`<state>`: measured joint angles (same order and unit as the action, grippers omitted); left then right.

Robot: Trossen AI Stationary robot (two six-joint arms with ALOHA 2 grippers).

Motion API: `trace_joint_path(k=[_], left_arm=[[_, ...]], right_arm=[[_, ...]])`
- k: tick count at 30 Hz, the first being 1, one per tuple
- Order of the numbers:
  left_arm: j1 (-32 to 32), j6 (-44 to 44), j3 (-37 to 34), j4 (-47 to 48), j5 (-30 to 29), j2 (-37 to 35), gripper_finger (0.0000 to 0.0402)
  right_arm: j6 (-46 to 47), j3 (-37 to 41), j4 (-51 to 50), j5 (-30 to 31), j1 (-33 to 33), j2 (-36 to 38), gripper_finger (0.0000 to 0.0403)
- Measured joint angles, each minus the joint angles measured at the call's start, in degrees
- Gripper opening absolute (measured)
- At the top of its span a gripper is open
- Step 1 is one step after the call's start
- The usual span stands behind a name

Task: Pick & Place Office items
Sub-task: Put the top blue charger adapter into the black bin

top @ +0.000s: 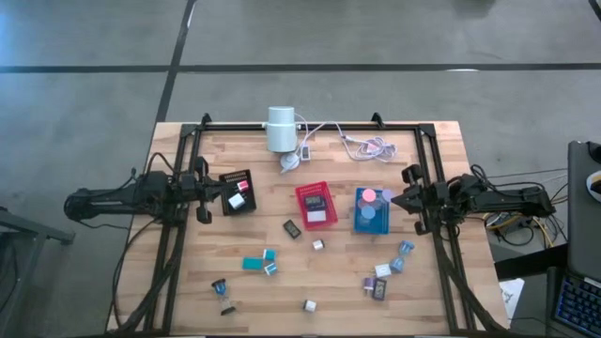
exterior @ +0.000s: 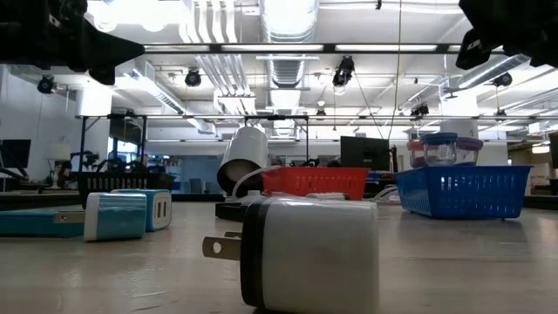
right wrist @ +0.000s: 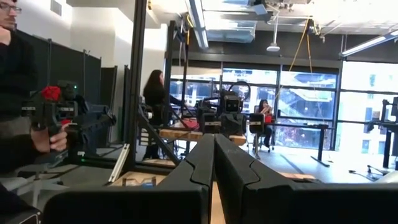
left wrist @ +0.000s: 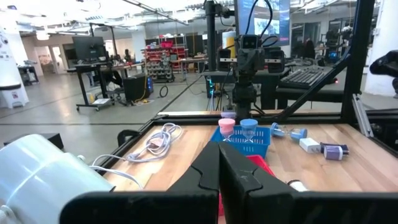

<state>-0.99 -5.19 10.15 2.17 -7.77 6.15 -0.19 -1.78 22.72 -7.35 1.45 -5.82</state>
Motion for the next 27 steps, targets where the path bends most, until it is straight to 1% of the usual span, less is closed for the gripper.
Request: trace_joint_path(k=[5, 13, 17, 24, 27], left_arm=[[-0.02, 3.82, 0.0, 0.0, 0.26, 0.0, 0.0003], [-0.02, 4.16, 0.0, -0.08, 0.28, -0.01, 0.0003], [-0.02, 5.37, -0.19, -1.79, 0.44, 0.06, 0.0003], [-0.02, 5.87, -2.41, -1.89, 0.45, 0.37, 0.0003], [-0.02, 8.28, -3.91, -2.87, 0.44, 0.37, 0.0003]], right_arm=[[-0.68, 0.0, -0.19, -0.03, 0.0, 0.0, 0.0008], [-1.91, 0.0, -1.38, -0.13, 0.02, 0.0, 0.0008], [-2.11, 0.0, -1.9, -0.13, 0.02, 0.0, 0.0008], [-3.0, 0.0, -1.5, -0.11, 0.02, 0.08, 0.0008], [-3.35, 0.0, -1.51, -0.11, 0.02, 0.02, 0.0008]])
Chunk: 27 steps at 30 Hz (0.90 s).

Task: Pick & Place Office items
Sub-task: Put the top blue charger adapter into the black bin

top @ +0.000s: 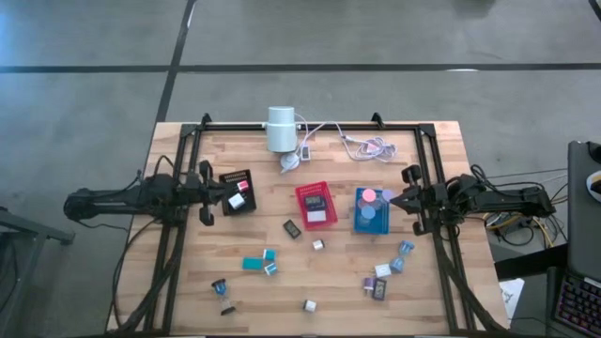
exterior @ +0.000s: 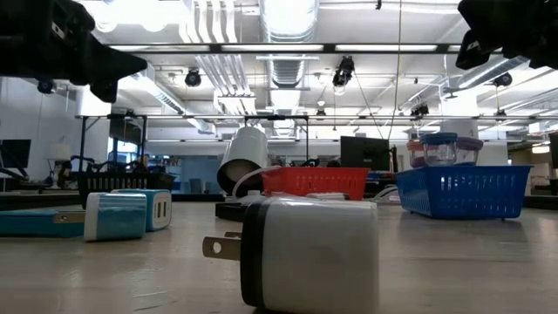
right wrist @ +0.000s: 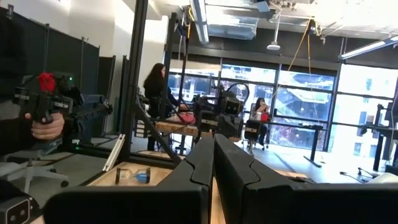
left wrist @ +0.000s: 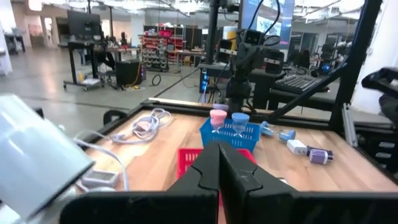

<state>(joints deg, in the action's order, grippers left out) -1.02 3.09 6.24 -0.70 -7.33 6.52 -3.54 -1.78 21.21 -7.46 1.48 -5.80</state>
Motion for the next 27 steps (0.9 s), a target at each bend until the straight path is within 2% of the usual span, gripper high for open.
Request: trace_joint_path(k=[8, 15, 20, 27], left_arm=[[0.01, 1.89, 0.28, -0.05, -0.46, 0.16, 0.0003], [0.04, 3.54, 9.33, 4.72, 2.22, 4.09, 0.0003], [0.27, 3.33, 16.34, 7.61, 3.37, 11.18, 0.0003], [1.83, 3.15, 28.01, 17.99, 3.69, 25.16, 0.0003]], right_arm=[[-1.54, -0.02, -0.09, 0.13, 0.0, 0.0, 0.0008], [-4.13, -0.02, -1.73, 1.41, 0.0, -0.04, 0.0008], [-3.74, -0.02, -3.09, 5.83, -0.02, -0.02, 0.0008], [-2.56, -0.02, -3.3, 6.2, -0.02, -0.29, 0.0008]])
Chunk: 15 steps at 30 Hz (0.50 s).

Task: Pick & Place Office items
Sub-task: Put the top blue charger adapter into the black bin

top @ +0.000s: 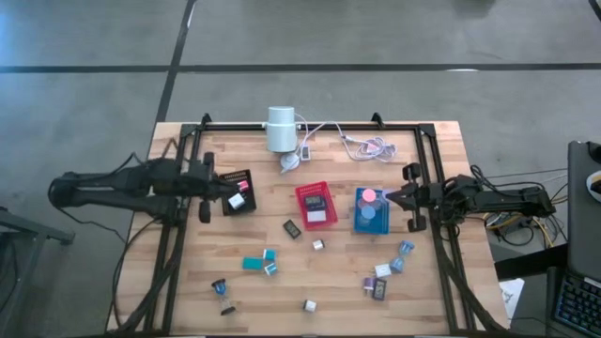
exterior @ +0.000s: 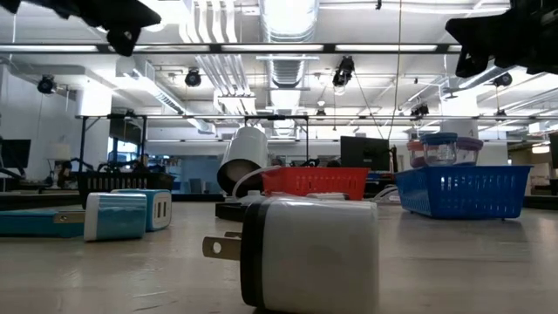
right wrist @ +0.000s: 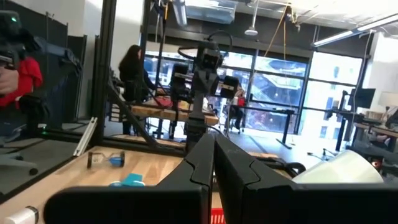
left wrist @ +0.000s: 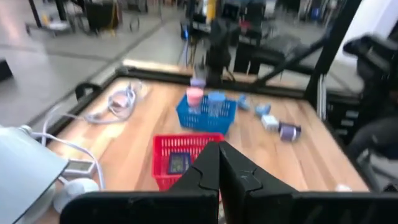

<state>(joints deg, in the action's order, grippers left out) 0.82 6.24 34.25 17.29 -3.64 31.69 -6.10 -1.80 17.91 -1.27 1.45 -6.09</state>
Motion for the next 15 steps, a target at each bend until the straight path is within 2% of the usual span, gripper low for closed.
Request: trace_joint_path(k=[8, 12, 15], left_arm=[[0.51, 2.82, 10.24, 8.51, -1.09, 16.56, 0.0003], [1.74, 5.2, 13.16, 13.22, 1.86, 24.35, 0.0008], [3.71, 6.21, 13.43, 14.14, 2.37, 29.58, 0.0027]], right_arm=[[0.13, 0.0, -0.66, -0.01, 0.0, 0.0, 0.0008], [0.14, 0.0, -1.27, -0.02, 0.0, -0.06, 0.0008], [0.13, 0.0, -1.25, -0.03, 0.02, -0.04, 0.0008]])
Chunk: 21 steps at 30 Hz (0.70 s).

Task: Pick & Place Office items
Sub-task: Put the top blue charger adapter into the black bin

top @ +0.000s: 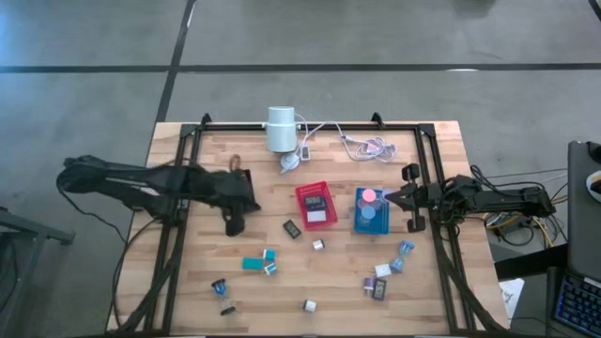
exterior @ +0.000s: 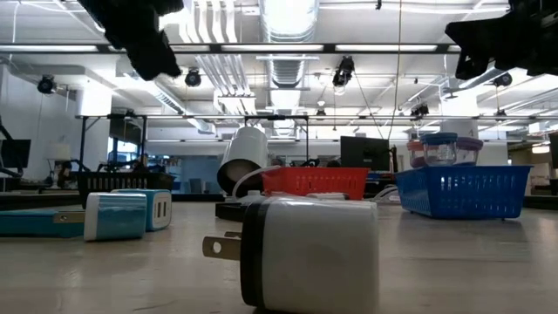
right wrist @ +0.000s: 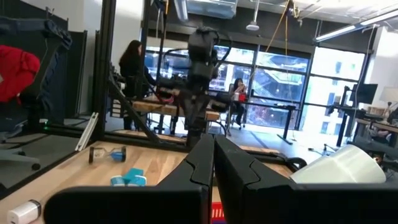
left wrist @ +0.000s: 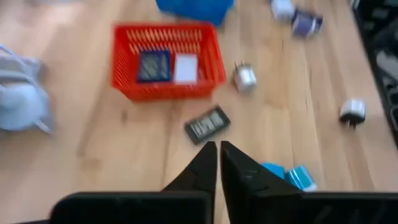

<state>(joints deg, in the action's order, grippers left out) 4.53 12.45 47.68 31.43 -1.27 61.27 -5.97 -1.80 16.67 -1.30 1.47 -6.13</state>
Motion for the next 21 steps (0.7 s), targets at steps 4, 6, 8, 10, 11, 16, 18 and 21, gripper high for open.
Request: trace_joint_path(k=[4, 6, 8, 10, 11, 16, 18, 21], left_arm=[[2.35, 1.62, -0.02, -0.52, -0.01, 5.94, 0.0068], [3.62, 3.31, 0.02, -0.55, 0.54, 8.67, 0.0094], [5.14, 3.7, 0.42, -0.76, 1.21, 11.47, 0.0122], [6.98, 3.69, 0.8, -1.34, 1.3, 14.06, 0.015], [7.91, 3.68, 1.0, -1.81, 1.33, 15.41, 0.0163], [12.61, 2.86, 2.79, -7.19, 1.5, 21.34, 0.022], [13.75, 2.97, 4.21, -7.34, 1.53, 23.64, 0.0237], [14.74, 3.69, 6.01, -6.48, 1.49, 26.36, 0.0254]], right_arm=[[0.0, 0.0, 0.0, 0.0, 0.0, 0.0, 0.0008], [0.13, 0.0, 0.04, 0.0, 0.0, 0.0, 0.0008], [0.48, 0.0, 0.04, 0.0, 0.0, 0.0, 0.0008], [0.49, 0.0, 0.07, 0.0, 0.0, 0.0, 0.0008], [0.47, 0.0, 0.13, 0.0, 0.0, 0.0, 0.0008], [-0.1, 0.0, 0.22, 0.0, 0.0, 0.0, 0.0008], [-0.43, 0.0, 0.24, 0.02, 0.0, 0.0, 0.0008], [-1.35, 0.0, 0.25, 0.1, 0.0, 0.0, 0.0008]])
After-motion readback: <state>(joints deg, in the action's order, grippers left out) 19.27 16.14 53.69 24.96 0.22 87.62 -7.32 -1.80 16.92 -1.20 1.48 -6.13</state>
